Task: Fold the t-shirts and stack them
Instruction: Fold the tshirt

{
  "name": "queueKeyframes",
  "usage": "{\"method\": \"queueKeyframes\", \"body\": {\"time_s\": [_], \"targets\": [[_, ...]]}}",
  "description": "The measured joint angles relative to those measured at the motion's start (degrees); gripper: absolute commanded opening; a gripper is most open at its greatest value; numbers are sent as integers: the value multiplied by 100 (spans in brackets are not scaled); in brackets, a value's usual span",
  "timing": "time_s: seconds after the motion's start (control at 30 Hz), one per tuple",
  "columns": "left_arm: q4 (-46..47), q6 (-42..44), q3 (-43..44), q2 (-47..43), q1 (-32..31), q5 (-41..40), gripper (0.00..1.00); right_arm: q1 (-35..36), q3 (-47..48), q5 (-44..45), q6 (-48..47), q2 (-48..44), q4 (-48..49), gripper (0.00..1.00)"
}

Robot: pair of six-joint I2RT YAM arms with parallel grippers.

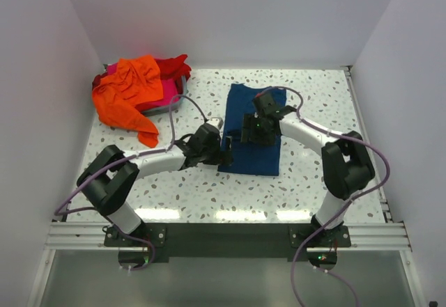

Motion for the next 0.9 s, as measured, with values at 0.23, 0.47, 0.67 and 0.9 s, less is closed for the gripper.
{"method": "queueKeyframes", "body": {"time_s": [0.23, 0.47, 0.67, 0.9], "targets": [[68, -61, -63, 151, -81, -258, 95, 282, 890, 33, -9, 1021, -155, 74], [341, -116, -210, 140, -133, -435, 94, 273, 2199, 363, -39, 1891, -645, 74], [726, -177, -518, -4, -186, -529, 93, 238, 2907, 798, 0, 2247, -933, 75], [841, -306, -857, -308, -210, -555, 93, 103, 3095, 1012, 46, 2118, -1069, 77]]}}
